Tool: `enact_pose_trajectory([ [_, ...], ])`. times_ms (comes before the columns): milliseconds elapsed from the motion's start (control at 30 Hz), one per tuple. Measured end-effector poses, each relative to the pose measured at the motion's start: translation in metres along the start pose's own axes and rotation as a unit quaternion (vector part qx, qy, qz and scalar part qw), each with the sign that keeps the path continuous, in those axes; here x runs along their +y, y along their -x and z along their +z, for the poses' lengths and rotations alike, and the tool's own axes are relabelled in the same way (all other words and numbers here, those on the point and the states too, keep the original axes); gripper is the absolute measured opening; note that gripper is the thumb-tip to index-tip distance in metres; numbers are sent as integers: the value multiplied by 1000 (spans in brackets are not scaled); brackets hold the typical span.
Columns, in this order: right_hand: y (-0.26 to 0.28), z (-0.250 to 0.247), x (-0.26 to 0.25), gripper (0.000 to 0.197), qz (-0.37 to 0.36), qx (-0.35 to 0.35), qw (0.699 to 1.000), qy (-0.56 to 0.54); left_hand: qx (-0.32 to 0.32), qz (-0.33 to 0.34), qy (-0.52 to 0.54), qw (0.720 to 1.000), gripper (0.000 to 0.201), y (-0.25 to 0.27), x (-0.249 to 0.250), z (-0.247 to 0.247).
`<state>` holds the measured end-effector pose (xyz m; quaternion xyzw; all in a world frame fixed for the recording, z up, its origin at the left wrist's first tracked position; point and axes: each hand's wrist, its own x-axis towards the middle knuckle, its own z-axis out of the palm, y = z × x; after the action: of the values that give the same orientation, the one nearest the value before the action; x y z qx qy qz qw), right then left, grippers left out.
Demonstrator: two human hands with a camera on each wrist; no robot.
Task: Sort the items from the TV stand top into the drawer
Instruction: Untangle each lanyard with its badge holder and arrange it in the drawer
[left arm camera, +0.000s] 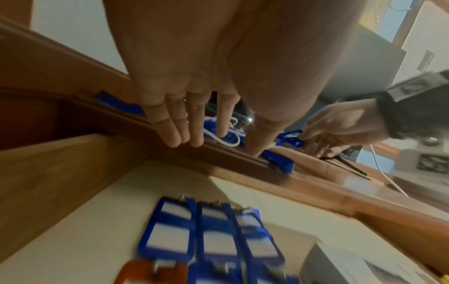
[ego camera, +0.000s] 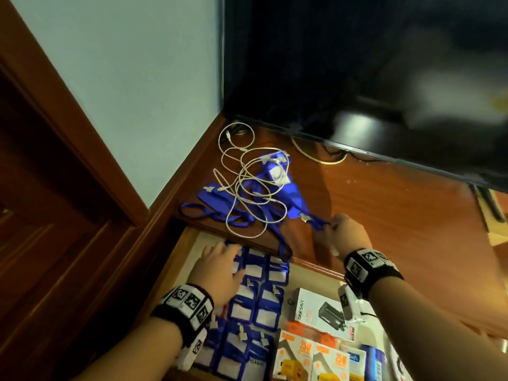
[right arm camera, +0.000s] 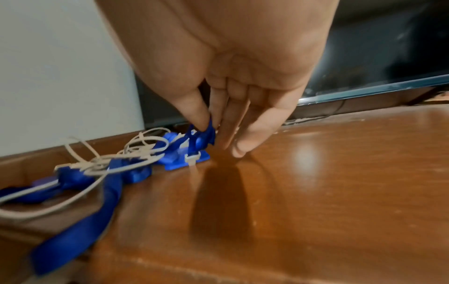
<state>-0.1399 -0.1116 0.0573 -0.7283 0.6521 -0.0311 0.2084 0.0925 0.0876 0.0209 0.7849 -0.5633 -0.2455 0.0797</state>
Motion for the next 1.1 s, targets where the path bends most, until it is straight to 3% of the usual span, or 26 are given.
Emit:
enact_pose_trajectory([
  [100, 5, -23, 15, 12, 27, 56, 994, -85, 40, 30, -20, 999, 69, -28, 18, -11],
  [200, 1, -48, 33, 13, 42, 89, 980, -171, -18, 30, -69, 997, 85, -56, 40, -15],
  [400, 20, -108, 41, 14, -6, 127, 957, -259, -106, 3, -150, 983, 70, -99, 61, -21],
  [433, 26, -117, 39, 14, -24, 121, 957, -262, -85, 1, -141, 986, 60, -99, 67, -26],
  [533, 41, -142, 32, 14, -99, 110, 958, -244, 72, 41, -68, 994, 37, -89, 101, -42],
  [600, 51, -159, 21, 12, -137, 108, 957, -232, 121, 115, 27, 986, 47, -77, 134, -51],
  [633, 56, -167, 15, 11, -155, 107, 955, -231, 105, 157, 74, 979, 66, -70, 152, -56],
  [700, 66, -185, 0, 12, -191, 114, 944, -242, 56, 214, 153, 963, 99, -57, 190, -67],
  [733, 71, -196, -7, 13, -206, 122, 937, -253, 44, 224, 191, 955, 101, -52, 205, -74],
  [800, 80, -215, -16, 14, -223, 146, 925, -273, 45, 218, 261, 939, 75, -46, 229, -91],
  [867, 84, -231, -18, 12, -240, 177, 904, -308, 71, 230, 272, 932, 39, -43, 242, -109],
  [900, 84, -238, -15, 7, -251, 189, 893, -321, 81, 242, 281, 925, 31, -44, 244, -116],
  [933, 84, -243, -12, 4, -261, 200, 886, -326, 81, 253, 313, 912, 28, -45, 244, -124],
  [1033, 83, -238, 2, 31, -238, 221, 888, -326, 41, 228, 503, 833, 26, -39, 248, -150],
  [1100, 90, -221, 2, 49, -193, 178, 900, -348, 33, 192, 589, 785, 34, -35, 250, -168],
])
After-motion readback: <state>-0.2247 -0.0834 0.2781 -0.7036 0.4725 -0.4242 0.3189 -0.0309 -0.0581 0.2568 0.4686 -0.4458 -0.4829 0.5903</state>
